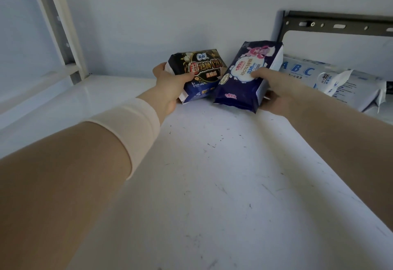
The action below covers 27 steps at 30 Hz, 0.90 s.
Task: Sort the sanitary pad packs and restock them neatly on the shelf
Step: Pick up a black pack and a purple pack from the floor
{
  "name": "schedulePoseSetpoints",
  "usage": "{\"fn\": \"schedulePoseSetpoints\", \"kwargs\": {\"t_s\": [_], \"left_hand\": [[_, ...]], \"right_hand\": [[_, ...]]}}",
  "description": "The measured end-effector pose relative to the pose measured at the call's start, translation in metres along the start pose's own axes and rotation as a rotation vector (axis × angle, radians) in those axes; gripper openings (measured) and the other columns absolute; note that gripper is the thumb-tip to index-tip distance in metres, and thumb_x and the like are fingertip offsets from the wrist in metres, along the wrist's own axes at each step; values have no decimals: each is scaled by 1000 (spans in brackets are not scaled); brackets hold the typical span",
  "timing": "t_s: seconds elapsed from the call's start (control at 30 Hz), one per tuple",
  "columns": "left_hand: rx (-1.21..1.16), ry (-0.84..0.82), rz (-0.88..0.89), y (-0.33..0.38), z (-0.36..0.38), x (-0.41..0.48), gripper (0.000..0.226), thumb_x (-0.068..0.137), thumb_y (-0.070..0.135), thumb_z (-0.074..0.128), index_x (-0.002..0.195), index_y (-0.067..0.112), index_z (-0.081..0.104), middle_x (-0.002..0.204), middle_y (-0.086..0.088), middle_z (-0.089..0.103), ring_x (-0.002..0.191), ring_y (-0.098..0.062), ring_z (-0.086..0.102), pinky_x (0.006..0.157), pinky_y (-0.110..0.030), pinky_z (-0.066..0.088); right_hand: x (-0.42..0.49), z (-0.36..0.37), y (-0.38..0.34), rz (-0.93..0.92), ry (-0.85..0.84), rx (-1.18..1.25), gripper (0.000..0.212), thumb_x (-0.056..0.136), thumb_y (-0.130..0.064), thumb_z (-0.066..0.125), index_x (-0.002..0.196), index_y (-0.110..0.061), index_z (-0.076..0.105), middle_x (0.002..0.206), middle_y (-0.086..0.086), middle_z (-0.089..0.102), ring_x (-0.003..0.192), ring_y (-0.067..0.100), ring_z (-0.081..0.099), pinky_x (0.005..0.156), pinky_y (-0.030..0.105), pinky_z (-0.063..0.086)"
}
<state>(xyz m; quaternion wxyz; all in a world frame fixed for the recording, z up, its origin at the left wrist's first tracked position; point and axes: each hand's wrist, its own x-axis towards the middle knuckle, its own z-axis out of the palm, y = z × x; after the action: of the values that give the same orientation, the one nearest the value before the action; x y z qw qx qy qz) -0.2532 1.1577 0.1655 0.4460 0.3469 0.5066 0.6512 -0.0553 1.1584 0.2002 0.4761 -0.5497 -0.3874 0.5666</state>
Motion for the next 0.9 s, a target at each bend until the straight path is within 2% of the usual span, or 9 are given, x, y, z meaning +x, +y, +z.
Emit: {"fn": "schedulePoseSetpoints", "kwargs": {"t_s": [0.07,0.17,0.27,0.47,0.57,0.67,0.77,0.9], "left_hand": [[-19,1,-8,0,-2,-4,68,84,4,65,136,16,23,122,-7,50,106,-26,58,77,-45,54],[-73,5,-35,-1,-10,-14,70,83,5,66,139,15,26,125,-9,53,106,-28,60,79,-48,54],[-103,7,-57,1,-18,-28,66,83,6,67,138,14,31,127,-12,55,106,-29,60,78,-52,53],[-134,13,-80,2,-22,-83,58,86,3,62,135,11,34,123,-13,58,105,-29,62,75,-45,54],[-155,20,-92,7,-27,-118,53,87,2,61,134,9,38,123,-14,59,106,-29,62,72,-41,55],[-181,10,-99,16,-35,-159,48,87,3,60,131,10,43,121,-13,62,105,-29,63,81,-46,54],[-201,-14,-97,25,-45,-203,45,88,4,59,131,10,46,121,-12,63,105,-28,64,85,-50,51],[-186,25,-83,36,-62,-257,55,88,7,60,137,14,37,124,-10,60,105,-26,64,81,-45,54]], "right_hand": [[-8,-3,2,35,-22,58,52,76,-12,71,122,-14,45,106,7,60,91,22,61,62,34,58],[-22,-7,9,25,-66,165,48,81,-17,70,123,-9,48,111,10,63,95,25,64,78,43,56],[-42,-9,16,16,-56,252,53,81,-23,70,126,-8,48,112,10,65,91,24,67,73,42,57],[-98,-21,29,19,-98,327,49,78,-12,62,126,-8,50,115,13,64,97,28,64,75,41,56],[-132,-31,32,80,-107,427,43,81,-22,62,122,-10,55,114,12,64,99,28,64,85,43,53],[-166,-40,33,122,-110,506,47,85,-42,61,121,-14,57,114,13,65,104,29,64,89,47,51],[-197,-50,33,113,-127,474,49,86,-49,57,122,-16,55,115,11,65,104,28,64,89,48,51],[-234,-73,35,94,-178,362,35,84,-38,60,111,-16,56,99,7,67,92,25,65,76,41,55]]}}
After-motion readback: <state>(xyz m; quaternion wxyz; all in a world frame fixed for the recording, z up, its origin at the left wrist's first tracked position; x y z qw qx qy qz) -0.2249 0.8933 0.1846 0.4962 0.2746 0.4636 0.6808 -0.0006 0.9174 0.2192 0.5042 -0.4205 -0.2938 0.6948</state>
